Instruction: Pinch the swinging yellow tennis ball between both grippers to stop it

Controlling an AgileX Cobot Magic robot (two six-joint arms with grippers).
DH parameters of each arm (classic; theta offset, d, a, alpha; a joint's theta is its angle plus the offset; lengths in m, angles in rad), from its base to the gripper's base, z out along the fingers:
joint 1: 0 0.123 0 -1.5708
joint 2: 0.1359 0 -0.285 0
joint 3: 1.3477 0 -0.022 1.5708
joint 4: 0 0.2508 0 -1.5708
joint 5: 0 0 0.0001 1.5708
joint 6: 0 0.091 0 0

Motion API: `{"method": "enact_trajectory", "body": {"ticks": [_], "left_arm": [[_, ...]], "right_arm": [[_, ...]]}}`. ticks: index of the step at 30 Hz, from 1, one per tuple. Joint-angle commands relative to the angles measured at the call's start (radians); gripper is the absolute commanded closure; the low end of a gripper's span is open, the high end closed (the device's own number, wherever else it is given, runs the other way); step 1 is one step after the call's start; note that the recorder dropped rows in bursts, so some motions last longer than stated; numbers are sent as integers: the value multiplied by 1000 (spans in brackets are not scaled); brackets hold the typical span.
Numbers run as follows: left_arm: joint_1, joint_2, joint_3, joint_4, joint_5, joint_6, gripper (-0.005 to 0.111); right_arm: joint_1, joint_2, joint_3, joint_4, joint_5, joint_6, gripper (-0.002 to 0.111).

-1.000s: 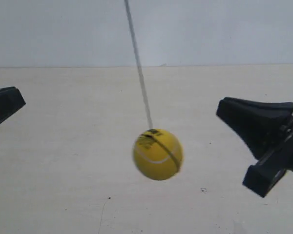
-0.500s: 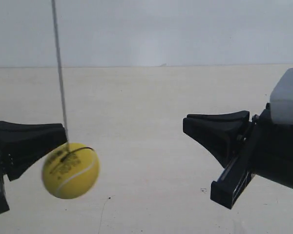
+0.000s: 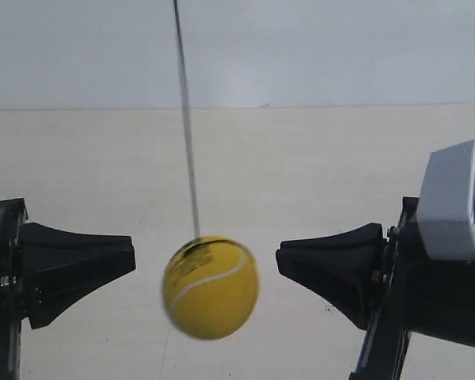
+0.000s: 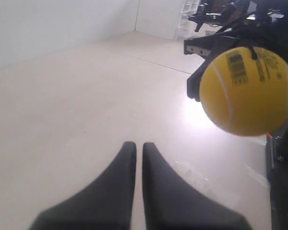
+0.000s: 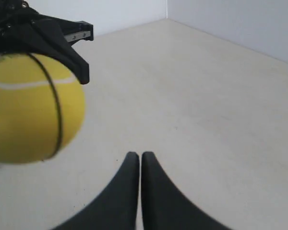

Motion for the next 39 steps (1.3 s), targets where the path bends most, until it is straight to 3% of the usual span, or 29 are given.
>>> {"method": "enact_trajectory", "body": {"ticks": [1,19,25,39], "left_arm": [[-5,2,-6,62,-89,-6,102],[-5,2,-6,76,-110,-3,102],[-5,2,-6,38,-110,25,102],[-5,2,-6,-39,-110,102,102]], "right_arm": [[-1,0,-4,-55,-6,42,108],[-1,0,-4,-67,-16,44,108],[-1,0,-4,-63,-102,35,108],[-1,0,-6,104,-182,-29,108]]}}
